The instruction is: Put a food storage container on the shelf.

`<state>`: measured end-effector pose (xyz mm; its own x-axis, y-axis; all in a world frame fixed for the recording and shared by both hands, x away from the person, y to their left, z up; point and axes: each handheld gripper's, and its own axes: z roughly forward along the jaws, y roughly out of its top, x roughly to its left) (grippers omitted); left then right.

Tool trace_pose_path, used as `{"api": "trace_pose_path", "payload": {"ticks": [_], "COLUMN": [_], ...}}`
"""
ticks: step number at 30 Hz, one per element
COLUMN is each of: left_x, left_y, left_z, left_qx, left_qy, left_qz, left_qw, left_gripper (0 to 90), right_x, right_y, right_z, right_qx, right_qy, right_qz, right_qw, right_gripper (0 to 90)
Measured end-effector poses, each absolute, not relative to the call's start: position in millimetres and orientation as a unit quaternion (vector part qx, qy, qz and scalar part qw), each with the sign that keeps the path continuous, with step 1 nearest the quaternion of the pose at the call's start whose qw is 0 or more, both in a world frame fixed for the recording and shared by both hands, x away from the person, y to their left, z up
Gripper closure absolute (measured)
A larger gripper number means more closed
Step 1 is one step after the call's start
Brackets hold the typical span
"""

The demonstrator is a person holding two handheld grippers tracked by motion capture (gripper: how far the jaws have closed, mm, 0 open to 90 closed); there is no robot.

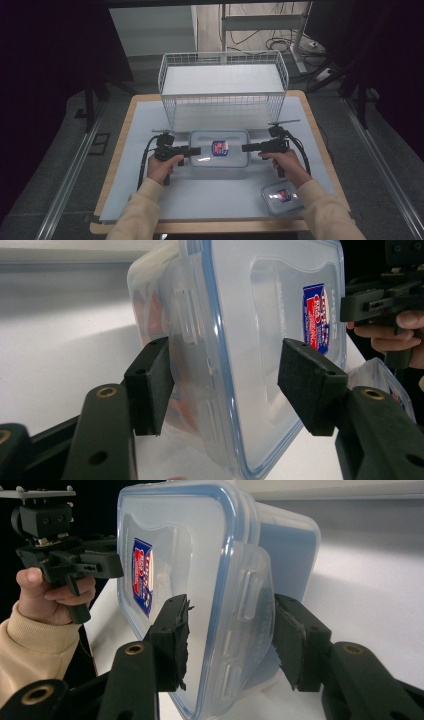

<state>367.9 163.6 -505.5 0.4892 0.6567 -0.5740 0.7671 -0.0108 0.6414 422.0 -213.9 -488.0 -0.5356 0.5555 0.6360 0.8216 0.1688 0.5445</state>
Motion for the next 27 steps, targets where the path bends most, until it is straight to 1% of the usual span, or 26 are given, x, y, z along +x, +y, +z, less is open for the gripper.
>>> {"api": "trace_pose_path", "payload": {"ticks": [6, 19, 27], "left_x": [366.9, 360.8, 355.6], "left_y": [163.3, 165.7, 165.8], "left_z": [-505.4, -501.8, -488.1], "left_qx": [0.707, 0.701, 0.700], "left_qy": [0.505, 0.503, 0.493], "left_qz": [-0.055, -0.038, -0.023], "left_qw": [0.493, 0.504, 0.516], "left_gripper": [40.3, 43.0, 43.8], "right_x": [422.4, 415.9, 412.7], "right_y": [-213.1, -208.4, -209.3], "right_z": [-488.0, -481.0, -467.4], "right_qx": [-0.468, -0.453, -0.440], "right_qy": [-0.743, -0.756, -0.757], "right_qz": [-0.454, -0.457, -0.470], "right_qw": [0.150, 0.120, 0.108], "right_gripper": [51.1, 51.1, 51.0]}}
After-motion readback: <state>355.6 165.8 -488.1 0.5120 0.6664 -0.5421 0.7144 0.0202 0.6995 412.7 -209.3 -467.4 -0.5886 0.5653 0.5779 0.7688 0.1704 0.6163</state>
